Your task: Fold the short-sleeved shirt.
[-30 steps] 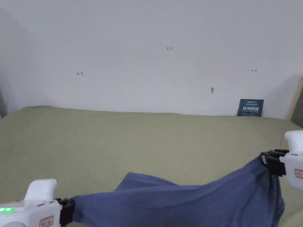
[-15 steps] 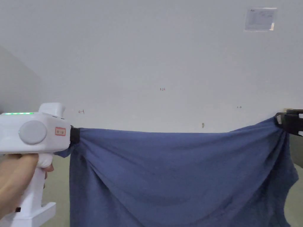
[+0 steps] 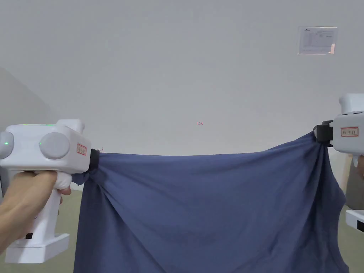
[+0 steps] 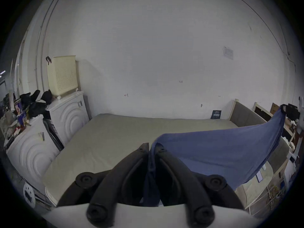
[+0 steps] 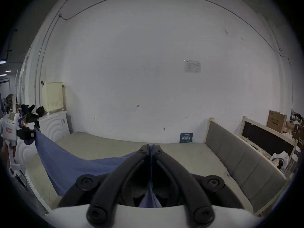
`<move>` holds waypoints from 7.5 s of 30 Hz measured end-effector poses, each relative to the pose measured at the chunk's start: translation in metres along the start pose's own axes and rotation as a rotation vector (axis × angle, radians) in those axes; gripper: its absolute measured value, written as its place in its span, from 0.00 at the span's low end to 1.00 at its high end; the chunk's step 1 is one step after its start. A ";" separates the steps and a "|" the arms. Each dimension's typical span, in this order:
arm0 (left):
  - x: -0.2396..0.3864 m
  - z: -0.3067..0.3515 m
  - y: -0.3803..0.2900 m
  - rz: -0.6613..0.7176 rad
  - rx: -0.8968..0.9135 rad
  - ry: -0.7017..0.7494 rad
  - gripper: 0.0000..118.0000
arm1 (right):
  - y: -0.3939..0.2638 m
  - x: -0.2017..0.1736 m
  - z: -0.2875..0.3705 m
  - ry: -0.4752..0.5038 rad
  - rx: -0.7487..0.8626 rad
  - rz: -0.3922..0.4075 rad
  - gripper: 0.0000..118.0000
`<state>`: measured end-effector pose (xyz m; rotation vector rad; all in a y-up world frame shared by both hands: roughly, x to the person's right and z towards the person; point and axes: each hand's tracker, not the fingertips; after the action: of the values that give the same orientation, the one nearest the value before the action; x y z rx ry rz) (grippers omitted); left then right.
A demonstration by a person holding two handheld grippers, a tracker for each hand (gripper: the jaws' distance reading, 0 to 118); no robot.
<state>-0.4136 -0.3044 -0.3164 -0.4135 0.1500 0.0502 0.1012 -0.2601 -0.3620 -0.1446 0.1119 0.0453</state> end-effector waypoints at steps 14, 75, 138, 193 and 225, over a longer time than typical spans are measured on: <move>0.038 -0.093 0.100 -0.075 0.051 0.105 0.06 | 0.074 0.011 -0.127 -0.085 0.008 0.031 0.01; -0.061 0.014 -0.380 -0.030 -0.410 0.031 0.94 | -0.405 -0.001 0.141 0.023 -0.538 -0.138 0.93; -0.048 -0.128 -0.304 -0.121 -0.522 -0.063 0.01 | -0.363 -0.005 -0.038 0.074 -0.734 -0.015 0.02; -0.031 -0.164 -0.354 0.024 -0.618 -0.021 0.12 | -0.450 0.009 -0.044 0.054 -0.824 -0.198 0.10; -0.064 -0.005 -0.368 0.053 -0.523 -0.016 0.86 | -0.407 0.017 0.123 0.036 -0.716 -0.188 0.91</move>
<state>-0.4479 -0.6444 -0.1646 -0.9307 0.1311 0.1465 0.1532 -0.6436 -0.1854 -0.8707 0.1140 -0.1072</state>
